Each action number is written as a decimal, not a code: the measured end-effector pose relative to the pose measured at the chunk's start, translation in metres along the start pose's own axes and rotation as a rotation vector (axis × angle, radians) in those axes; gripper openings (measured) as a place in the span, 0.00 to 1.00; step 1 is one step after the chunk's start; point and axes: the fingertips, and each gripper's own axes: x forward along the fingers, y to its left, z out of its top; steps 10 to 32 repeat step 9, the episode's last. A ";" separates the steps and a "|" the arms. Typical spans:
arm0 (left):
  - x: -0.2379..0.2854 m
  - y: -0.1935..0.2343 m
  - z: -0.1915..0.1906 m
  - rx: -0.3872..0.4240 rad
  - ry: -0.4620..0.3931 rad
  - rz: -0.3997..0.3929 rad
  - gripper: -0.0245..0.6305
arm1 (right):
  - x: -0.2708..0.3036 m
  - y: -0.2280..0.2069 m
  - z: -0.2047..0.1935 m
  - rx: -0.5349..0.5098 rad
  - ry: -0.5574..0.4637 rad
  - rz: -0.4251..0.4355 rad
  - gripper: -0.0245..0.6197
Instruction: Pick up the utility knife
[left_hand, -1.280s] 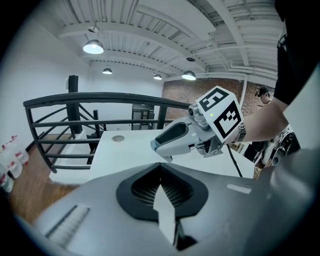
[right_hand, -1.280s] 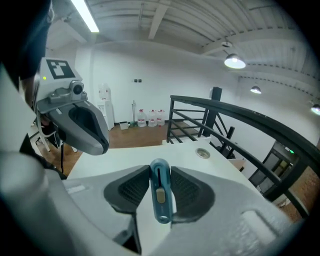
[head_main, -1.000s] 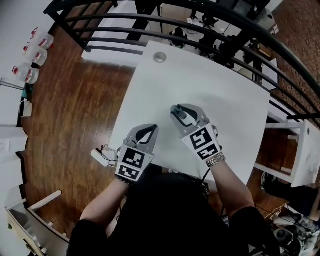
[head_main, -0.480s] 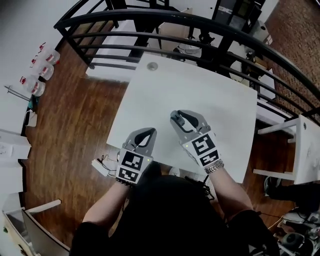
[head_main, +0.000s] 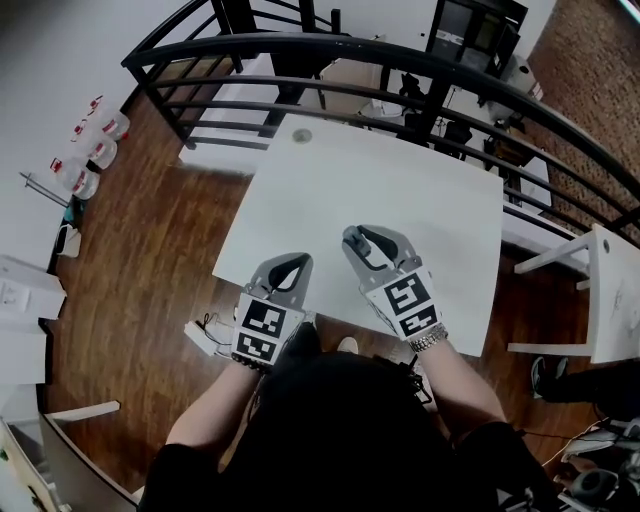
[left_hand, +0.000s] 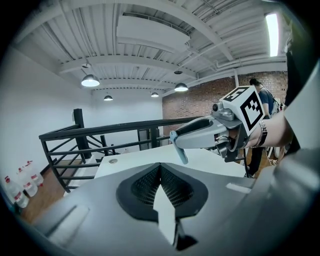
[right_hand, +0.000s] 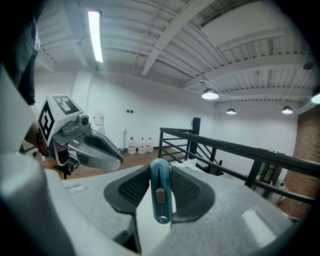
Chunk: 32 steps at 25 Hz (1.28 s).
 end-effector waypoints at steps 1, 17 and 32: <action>-0.002 -0.003 0.001 0.002 -0.002 0.001 0.06 | -0.003 0.001 0.001 -0.001 -0.006 -0.001 0.23; -0.013 -0.032 0.002 0.021 -0.011 0.006 0.06 | -0.037 0.007 -0.008 -0.003 -0.014 -0.013 0.23; -0.013 -0.032 0.002 0.021 -0.011 0.006 0.06 | -0.037 0.007 -0.008 -0.003 -0.014 -0.013 0.23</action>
